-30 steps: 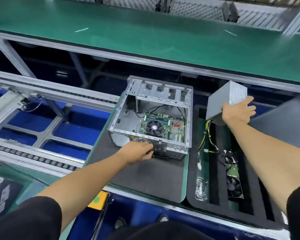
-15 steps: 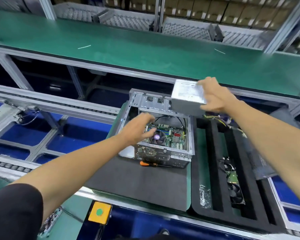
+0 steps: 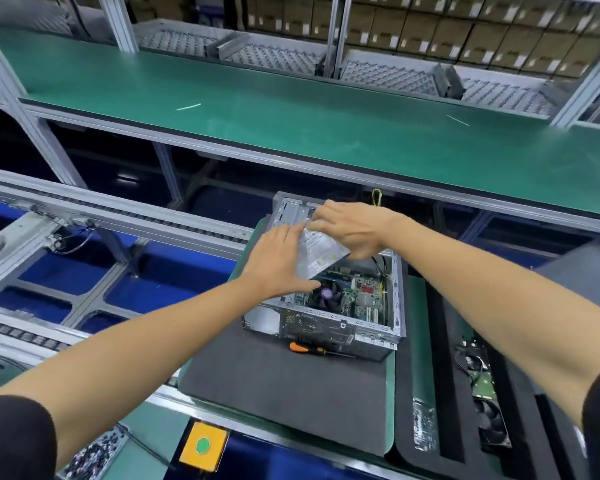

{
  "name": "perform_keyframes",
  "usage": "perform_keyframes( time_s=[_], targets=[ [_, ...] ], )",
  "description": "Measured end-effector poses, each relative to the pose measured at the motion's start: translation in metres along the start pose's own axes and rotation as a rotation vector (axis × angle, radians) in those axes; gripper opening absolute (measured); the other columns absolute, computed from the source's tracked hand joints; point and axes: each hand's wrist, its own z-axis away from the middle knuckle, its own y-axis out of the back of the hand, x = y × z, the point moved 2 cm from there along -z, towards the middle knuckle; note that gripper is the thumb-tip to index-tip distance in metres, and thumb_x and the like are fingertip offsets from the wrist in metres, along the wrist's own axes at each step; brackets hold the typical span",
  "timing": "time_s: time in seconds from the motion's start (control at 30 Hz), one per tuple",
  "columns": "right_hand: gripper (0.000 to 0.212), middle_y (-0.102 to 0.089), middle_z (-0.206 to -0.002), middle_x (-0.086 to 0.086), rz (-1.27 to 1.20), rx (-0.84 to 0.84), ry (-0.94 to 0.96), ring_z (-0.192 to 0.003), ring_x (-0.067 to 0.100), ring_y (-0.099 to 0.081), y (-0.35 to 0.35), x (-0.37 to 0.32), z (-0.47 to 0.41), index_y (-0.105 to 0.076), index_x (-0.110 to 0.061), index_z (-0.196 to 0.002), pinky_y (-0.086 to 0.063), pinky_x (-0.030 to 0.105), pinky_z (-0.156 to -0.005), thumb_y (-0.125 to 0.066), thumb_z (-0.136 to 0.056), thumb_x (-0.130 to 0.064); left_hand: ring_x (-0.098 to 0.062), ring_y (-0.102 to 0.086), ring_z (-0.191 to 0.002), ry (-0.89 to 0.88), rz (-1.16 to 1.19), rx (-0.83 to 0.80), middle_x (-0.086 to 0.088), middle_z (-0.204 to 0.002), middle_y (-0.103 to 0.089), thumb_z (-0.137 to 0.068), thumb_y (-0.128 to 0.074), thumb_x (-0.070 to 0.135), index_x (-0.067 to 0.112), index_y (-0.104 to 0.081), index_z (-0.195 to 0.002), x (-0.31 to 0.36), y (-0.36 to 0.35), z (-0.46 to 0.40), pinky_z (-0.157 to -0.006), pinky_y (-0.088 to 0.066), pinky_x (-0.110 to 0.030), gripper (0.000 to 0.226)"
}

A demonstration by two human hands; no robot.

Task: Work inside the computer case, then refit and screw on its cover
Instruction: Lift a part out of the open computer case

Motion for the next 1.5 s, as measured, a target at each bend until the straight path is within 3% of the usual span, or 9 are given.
perform_keyframes(
  time_s=[0.23, 0.4, 0.47, 0.63, 0.73, 0.93, 1.03, 1.23, 1.5],
  targets=[
    [0.07, -0.044, -0.14, 0.023, -0.025, 0.058, 0.01, -0.121, 0.038, -0.047, -0.024, -0.019, -0.032, -0.036, -0.008, -0.147, -0.046, 0.047, -0.104, -0.059, -0.082, -0.004, -0.014, -0.059, -0.11, 0.343, 0.287, 0.015, 0.012, -0.13, -0.053, -0.052, -0.08, 0.056, 0.029, -0.03, -0.139, -0.004, -0.015, 0.012, -0.071, -0.045, -0.031, 0.104],
    [0.07, -0.042, -0.13, 0.019, -0.603, 0.502, -0.84, -0.113, 0.032, -0.047, -0.05, -0.007, -0.013, -0.04, 0.002, -0.137, -0.044, 0.039, -0.096, -0.075, -0.076, -0.004, -0.012, -0.059, -0.086, 0.613, 0.487, 0.068, 0.018, -0.101, -0.059, -0.046, -0.075, 0.064, 0.038, -0.034, -0.117, -0.026, -0.02, 0.021, -0.065, -0.046, -0.032, 0.087],
    [0.051, -0.042, -0.111, 0.01, -0.789, 0.359, -0.939, -0.082, 0.023, -0.047, -0.067, -0.011, -0.001, -0.037, -0.009, -0.124, -0.04, 0.035, -0.07, -0.07, -0.085, -0.009, -0.007, -0.059, -0.084, 0.633, 0.504, 0.045, 0.021, -0.096, -0.057, -0.046, -0.075, 0.064, 0.04, -0.033, -0.111, -0.028, -0.022, 0.025, -0.059, -0.042, -0.027, 0.081],
    [0.034, -0.051, -0.125, 0.04, -1.309, -0.064, -0.865, -0.083, 0.038, -0.053, -0.105, -0.039, -0.014, -0.028, -0.008, -0.126, -0.043, 0.049, -0.071, -0.052, -0.103, -0.009, -0.014, -0.061, -0.09, 0.628, 0.468, -0.027, 0.014, -0.104, -0.058, -0.047, -0.075, 0.062, 0.035, -0.036, -0.114, -0.019, -0.025, 0.024, -0.073, -0.055, -0.038, 0.082],
    [0.039, -0.057, -0.118, 0.039, -1.398, -0.182, -0.865, -0.09, 0.026, -0.048, -0.116, -0.057, -0.03, -0.026, -0.001, -0.137, -0.038, 0.041, -0.072, -0.046, -0.105, -0.012, -0.018, -0.061, -0.089, 0.648, 0.372, 0.005, 0.01, -0.101, -0.058, -0.046, -0.072, 0.069, 0.03, -0.04, -0.111, -0.014, -0.019, 0.018, -0.075, -0.054, -0.04, 0.083],
    [0.046, -0.06, -0.106, 0.005, -1.554, -0.118, -0.907, -0.086, 0.012, -0.056, -0.119, -0.075, -0.051, -0.034, 0.001, -0.147, -0.044, 0.028, -0.075, -0.043, -0.102, -0.001, -0.023, -0.056, -0.097, 0.658, 0.222, 0.1, 0.002, -0.103, -0.054, -0.04, -0.064, 0.083, 0.018, -0.043, -0.108, -0.017, -0.016, 0.019, -0.081, -0.052, -0.046, 0.096],
    [0.047, -0.058, -0.109, 0.009, -1.702, -0.093, -0.931, -0.089, 0.015, -0.056, -0.12, -0.081, -0.055, -0.038, 0.001, -0.147, -0.048, 0.023, -0.073, -0.042, -0.1, 0.002, -0.026, -0.052, -0.103, 0.653, 0.184, 0.08, -0.002, -0.108, -0.051, -0.043, -0.071, 0.079, 0.015, -0.043, -0.11, -0.018, -0.026, 0.015, -0.084, -0.05, -0.045, 0.096],
    [0.017, -0.052, -0.088, 0.008, -2.088, 0.008, -1.006, -0.074, 0.019, -0.054, -0.121, -0.093, -0.062, -0.044, -0.01, -0.082, -0.052, 0.031, -0.069, -0.033, -0.093, -0.002, -0.027, -0.049, -0.104, 0.657, 0.104, 0.061, -0.005, -0.112, -0.048, -0.047, -0.082, 0.073, 0.013, -0.042, -0.112, -0.023, -0.052, 0.012, -0.087, -0.046, -0.04, 0.097],
    [0.028, -0.067, -0.097, 0.005, -2.088, 0.042, -1.097, -0.074, 0.022, -0.063, -0.123, -0.089, -0.074, -0.057, -0.02, -0.111, -0.056, 0.033, -0.068, -0.037, -0.103, -0.038, -0.025, -0.049, -0.098, 0.642, -0.004, 0.044, -0.005, -0.106, -0.048, -0.047, -0.081, 0.073, 0.012, -0.045, -0.108, -0.023, -0.064, 0.013, -0.084, -0.042, -0.035, 0.093]
  ],
)
